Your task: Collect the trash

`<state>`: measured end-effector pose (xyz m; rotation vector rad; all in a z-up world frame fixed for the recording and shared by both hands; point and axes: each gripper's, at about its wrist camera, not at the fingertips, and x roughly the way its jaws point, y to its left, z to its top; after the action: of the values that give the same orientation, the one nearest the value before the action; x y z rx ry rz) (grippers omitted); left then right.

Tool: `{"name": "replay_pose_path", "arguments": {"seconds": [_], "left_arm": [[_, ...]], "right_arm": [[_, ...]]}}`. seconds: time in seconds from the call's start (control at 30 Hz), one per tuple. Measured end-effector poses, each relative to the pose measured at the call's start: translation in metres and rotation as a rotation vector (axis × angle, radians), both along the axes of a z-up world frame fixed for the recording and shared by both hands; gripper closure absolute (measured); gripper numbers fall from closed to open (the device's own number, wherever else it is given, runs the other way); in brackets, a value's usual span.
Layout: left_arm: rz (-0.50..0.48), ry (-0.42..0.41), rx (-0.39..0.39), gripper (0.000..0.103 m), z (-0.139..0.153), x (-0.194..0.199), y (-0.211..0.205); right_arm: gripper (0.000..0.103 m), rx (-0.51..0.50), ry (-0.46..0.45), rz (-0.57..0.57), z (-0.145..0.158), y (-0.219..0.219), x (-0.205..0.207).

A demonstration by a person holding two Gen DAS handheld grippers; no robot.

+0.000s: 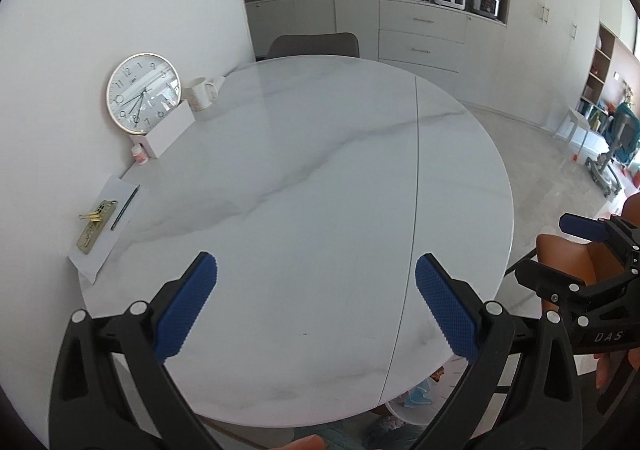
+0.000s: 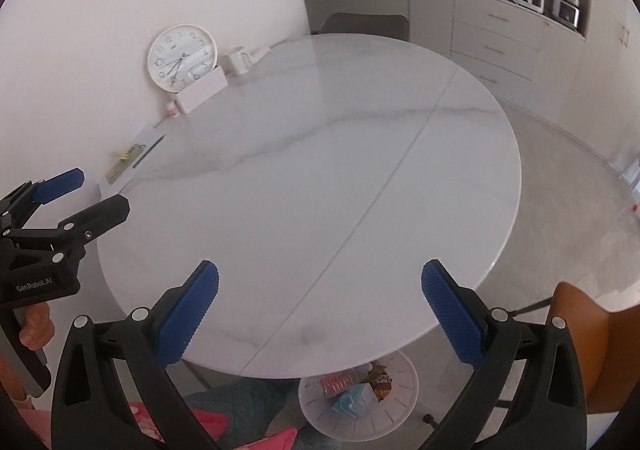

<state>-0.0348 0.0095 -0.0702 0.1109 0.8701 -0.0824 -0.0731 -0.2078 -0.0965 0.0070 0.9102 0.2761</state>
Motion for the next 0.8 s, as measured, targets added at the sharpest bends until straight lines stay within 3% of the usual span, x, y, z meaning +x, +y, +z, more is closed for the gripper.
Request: {"name": "replay_pose_path", "arguments": {"seconds": [0.3,0.67,0.8], "left_arm": [[0.020,-0.073,-0.009,0.008,0.029,0.007,0.012],[0.117,-0.283,0.059,0.008,0.105,0.018,0.020],[0.142,-0.322,0.069,0.008,0.120,0.017,0.021]], "right_arm": [[0.002,-0.020,-0.068,0.039,0.028,0.023,0.003],[0.002,-0.036,-0.298,0.028,0.113,0.032,0.008],[0.002,-0.015,-0.351,0.024,0.135,0.030,0.006]]}}
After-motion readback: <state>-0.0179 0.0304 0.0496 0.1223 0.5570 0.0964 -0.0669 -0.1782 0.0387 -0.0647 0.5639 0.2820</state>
